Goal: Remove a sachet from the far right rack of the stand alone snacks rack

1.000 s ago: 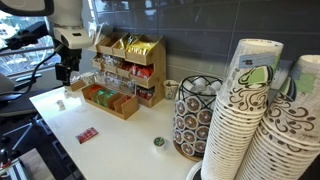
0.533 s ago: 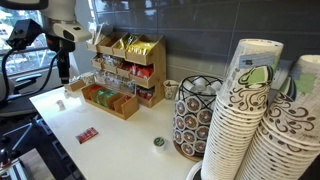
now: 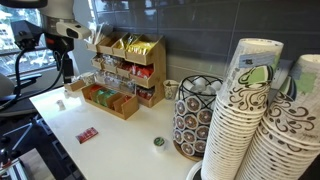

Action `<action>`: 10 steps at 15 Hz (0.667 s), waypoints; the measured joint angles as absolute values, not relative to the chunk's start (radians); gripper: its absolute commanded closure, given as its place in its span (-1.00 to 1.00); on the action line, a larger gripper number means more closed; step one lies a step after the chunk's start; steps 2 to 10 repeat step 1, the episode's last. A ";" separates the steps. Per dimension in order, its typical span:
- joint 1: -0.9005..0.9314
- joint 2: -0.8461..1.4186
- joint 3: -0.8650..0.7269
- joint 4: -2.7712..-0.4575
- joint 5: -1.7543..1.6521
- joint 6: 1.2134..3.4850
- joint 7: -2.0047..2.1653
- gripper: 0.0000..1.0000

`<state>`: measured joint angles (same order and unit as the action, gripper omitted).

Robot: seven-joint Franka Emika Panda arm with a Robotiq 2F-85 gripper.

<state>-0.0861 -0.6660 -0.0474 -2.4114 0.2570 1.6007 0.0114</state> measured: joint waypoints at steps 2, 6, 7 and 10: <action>-0.086 -0.666 -0.047 -2.411 0.257 1.601 0.012 -1.00; -0.086 -0.666 -0.047 -2.411 0.257 1.601 0.012 -1.00; -0.086 -0.666 -0.047 -2.411 0.257 1.601 0.012 -1.00; -0.086 -0.666 -0.047 -2.411 0.257 1.601 0.012 -1.00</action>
